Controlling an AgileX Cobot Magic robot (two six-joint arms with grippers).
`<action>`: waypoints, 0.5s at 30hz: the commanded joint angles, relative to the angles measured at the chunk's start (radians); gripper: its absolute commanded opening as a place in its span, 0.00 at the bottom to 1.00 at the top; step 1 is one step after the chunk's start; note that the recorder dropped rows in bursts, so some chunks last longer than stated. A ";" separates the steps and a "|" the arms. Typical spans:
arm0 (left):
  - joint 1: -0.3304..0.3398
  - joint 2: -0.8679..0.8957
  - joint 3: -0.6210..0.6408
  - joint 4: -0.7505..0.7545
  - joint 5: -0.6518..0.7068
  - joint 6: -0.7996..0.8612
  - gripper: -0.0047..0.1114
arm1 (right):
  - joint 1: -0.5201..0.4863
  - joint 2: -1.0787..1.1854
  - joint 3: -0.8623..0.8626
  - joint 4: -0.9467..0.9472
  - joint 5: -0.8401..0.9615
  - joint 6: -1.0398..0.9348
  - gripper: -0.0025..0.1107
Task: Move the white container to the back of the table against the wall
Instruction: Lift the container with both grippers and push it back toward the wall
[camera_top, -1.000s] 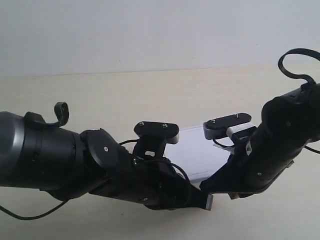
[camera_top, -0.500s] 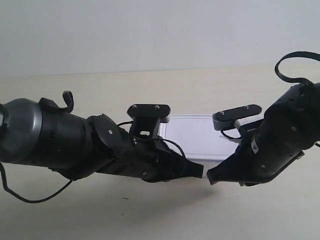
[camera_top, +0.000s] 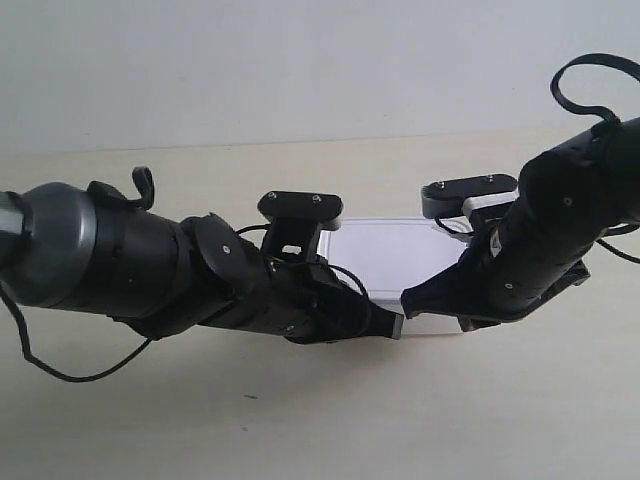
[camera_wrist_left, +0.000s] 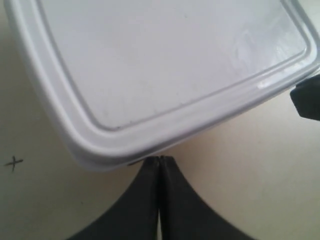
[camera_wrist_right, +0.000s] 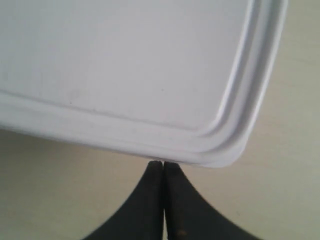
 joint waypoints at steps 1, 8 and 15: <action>0.004 0.030 -0.028 0.013 -0.010 0.001 0.04 | -0.007 0.035 -0.032 0.007 0.001 -0.015 0.02; 0.025 0.040 -0.036 0.013 -0.037 0.001 0.04 | -0.009 0.076 -0.076 -0.023 -0.001 0.003 0.02; 0.068 0.048 -0.061 0.018 -0.029 0.001 0.04 | -0.028 0.119 -0.125 -0.024 -0.002 0.005 0.02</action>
